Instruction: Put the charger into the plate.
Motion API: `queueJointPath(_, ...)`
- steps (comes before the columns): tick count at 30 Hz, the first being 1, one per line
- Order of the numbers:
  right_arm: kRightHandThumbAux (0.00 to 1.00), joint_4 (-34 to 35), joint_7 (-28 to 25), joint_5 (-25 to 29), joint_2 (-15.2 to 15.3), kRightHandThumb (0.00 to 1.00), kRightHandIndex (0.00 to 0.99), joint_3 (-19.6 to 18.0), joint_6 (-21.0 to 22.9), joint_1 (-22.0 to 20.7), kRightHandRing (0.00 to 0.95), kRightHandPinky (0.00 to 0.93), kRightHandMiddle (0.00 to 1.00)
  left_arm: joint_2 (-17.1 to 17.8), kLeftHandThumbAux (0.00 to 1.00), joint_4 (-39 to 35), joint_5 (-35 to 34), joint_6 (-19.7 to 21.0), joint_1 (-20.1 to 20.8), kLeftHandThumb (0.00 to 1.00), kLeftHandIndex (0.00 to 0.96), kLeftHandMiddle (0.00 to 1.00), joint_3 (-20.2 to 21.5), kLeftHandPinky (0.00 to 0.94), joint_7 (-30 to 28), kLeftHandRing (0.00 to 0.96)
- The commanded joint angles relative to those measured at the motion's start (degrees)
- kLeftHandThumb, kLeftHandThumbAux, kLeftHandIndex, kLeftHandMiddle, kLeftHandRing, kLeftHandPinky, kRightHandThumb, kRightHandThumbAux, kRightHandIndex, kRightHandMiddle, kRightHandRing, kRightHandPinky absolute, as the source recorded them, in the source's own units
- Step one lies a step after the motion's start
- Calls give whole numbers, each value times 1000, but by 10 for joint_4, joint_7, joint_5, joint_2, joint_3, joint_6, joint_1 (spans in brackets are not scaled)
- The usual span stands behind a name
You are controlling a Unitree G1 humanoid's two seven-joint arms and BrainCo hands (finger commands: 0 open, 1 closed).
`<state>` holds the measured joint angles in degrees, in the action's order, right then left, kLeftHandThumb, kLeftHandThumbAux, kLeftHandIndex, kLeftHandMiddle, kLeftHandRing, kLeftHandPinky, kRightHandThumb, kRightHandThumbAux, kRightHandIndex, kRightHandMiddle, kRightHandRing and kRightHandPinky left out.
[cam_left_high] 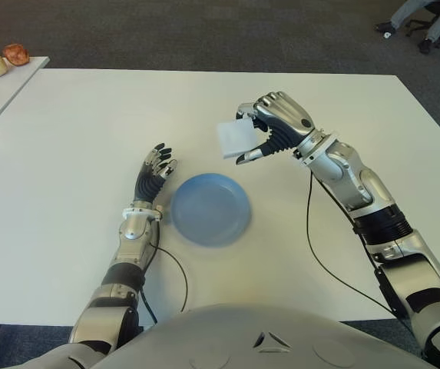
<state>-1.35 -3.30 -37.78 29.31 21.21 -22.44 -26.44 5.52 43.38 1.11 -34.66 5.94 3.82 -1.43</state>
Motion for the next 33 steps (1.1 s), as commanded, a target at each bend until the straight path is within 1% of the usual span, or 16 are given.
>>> queueJointPath(1, 709, 21, -27, -4, -15, 745, 441, 7, 13, 19, 876, 876, 879, -10, 491, 46, 3, 35, -36, 0, 132, 196, -5, 177, -2, 180)
queueJointPath(7, 710, 29, -49, -17, -20, 743, 441, 18, 3, 35, 876, 883, 876, -9, 490, 45, 4, 38, -36, 0, 131, 184, -7, 163, -2, 169)
queueJointPath(17, 709, 28, -57, -37, -28, 740, 440, 33, 1, 67, 867, 879, 862, -13, 503, 43, 6, 37, -36, 0, 123, 176, -8, 158, 2, 164)
queueJointPath(20, 709, 20, -54, -44, -32, 740, 440, 39, -1, 72, 864, 877, 859, -14, 502, 40, 6, 41, -37, 0, 120, 172, -9, 153, 3, 160)
queueJointPath(26, 709, 5, -50, -57, -37, 740, 441, 51, -4, 76, 864, 878, 858, -16, 514, 39, 7, 37, -37, 0, 117, 171, -9, 155, 6, 159)
queueJointPath(33, 709, -23, -30, -76, -45, 740, 441, 63, -10, 79, 870, 883, 863, -19, 515, 33, 5, 43, -38, 0, 118, 173, -9, 151, 7, 158)
